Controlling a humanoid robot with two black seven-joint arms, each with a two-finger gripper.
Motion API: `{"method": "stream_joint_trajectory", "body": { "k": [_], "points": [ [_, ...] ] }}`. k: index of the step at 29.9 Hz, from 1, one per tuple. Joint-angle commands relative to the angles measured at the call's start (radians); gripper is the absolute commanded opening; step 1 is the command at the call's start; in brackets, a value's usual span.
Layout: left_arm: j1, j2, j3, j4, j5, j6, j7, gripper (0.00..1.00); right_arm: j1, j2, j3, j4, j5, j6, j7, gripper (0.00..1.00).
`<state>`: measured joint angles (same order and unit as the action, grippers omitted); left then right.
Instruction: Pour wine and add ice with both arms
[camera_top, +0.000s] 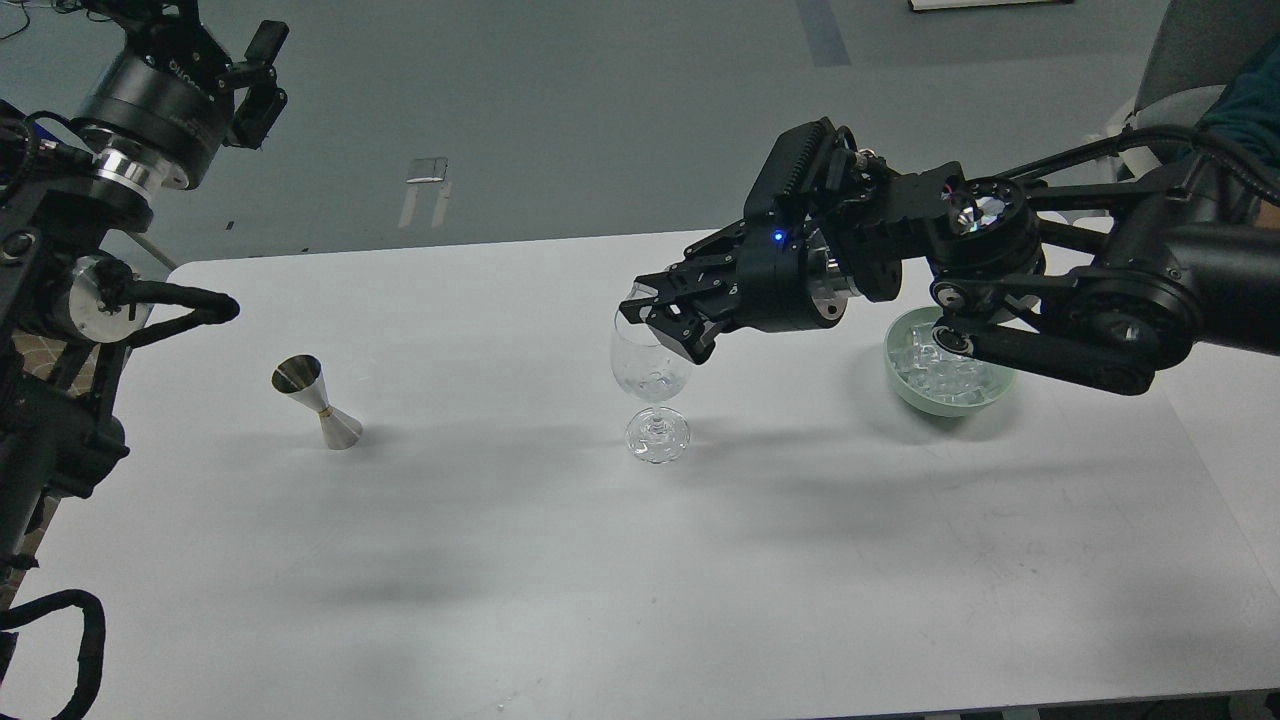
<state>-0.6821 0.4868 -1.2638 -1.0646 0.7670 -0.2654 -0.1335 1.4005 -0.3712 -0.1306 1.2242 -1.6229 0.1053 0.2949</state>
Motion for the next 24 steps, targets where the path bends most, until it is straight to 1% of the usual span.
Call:
{"method": "stream_joint_trajectory", "body": {
  "k": [1,4,5,7,9,10,15,18,19,20,21,24],
  "points": [
    [0.000,0.004,0.000,0.000,0.000,0.000,0.000,0.98,0.002,0.000,0.000,0.000,0.000,-0.001,0.000,0.35],
    [0.001,0.004,0.000,0.000,0.000,0.000,0.000,0.98,0.003,-0.002,0.000,0.000,0.000,-0.001,0.000,0.38],
    [0.001,0.004,0.000,0.000,0.000,0.000,0.000,0.98,0.003,-0.002,0.000,0.001,0.000,-0.001,0.000,0.41],
    [0.000,0.006,0.000,0.000,0.000,0.000,0.000,0.98,0.003,-0.002,0.000,0.001,0.000,-0.001,0.000,0.42],
    [0.001,0.006,-0.002,0.000,0.000,0.000,0.000,0.98,0.003,-0.003,0.000,0.001,0.000,-0.001,0.000,0.47],
    [0.000,0.004,-0.002,0.000,0.000,0.000,-0.002,0.98,0.003,-0.008,0.000,0.001,0.000,-0.001,0.000,0.51],
    [0.001,0.006,-0.002,0.000,0.000,0.000,-0.002,0.98,0.003,-0.012,0.000,0.001,0.005,-0.001,0.000,0.63],
    [0.001,0.006,-0.002,0.000,0.000,0.000,-0.002,0.98,0.003,-0.012,0.002,0.001,0.005,-0.001,-0.002,0.65],
    [0.001,0.006,-0.002,0.000,0.000,0.000,0.000,0.98,0.003,-0.012,0.002,0.001,0.006,-0.001,-0.005,0.68],
    [0.001,0.006,-0.002,0.000,0.000,0.000,0.000,0.98,0.003,-0.012,0.003,0.001,0.006,-0.001,-0.006,0.74],
    [0.001,0.006,-0.002,0.000,-0.002,0.000,-0.002,0.98,0.003,-0.012,0.005,0.003,0.008,-0.001,-0.006,0.81],
    [0.001,0.006,-0.002,0.000,-0.002,0.000,-0.002,0.98,0.003,-0.012,0.003,0.001,0.012,-0.003,-0.008,0.82]
  ]
}}
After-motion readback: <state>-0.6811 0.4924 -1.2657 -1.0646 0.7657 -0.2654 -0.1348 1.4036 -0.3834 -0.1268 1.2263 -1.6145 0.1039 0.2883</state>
